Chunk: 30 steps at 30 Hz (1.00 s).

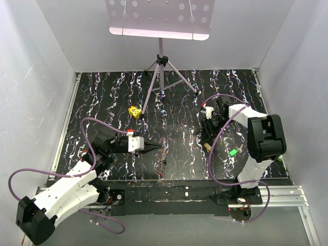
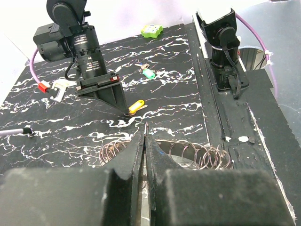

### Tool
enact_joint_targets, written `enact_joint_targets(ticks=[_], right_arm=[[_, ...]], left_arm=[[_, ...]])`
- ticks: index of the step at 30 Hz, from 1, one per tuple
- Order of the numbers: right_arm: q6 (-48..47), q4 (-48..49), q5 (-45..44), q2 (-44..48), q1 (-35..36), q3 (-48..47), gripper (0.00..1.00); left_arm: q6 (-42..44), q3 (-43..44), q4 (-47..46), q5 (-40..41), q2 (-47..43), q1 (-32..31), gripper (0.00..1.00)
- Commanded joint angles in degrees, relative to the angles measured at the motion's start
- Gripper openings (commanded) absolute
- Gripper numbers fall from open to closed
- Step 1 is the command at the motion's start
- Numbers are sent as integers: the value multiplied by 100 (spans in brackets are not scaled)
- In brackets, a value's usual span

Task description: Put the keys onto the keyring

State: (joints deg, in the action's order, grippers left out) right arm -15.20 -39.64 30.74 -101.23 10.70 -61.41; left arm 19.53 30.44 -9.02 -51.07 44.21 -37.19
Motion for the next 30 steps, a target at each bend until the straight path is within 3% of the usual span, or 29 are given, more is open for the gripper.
enact_joint_targets(ticks=[1, 30], right_arm=[[-185, -325, -121, -90, 151, -293, 42], [-264, -694, -771, -345, 574, -627, 36]], left_arm=[[69, 156, -100, -44, -79, 36, 0], [95, 182, -48, -35, -105, 28, 0]])
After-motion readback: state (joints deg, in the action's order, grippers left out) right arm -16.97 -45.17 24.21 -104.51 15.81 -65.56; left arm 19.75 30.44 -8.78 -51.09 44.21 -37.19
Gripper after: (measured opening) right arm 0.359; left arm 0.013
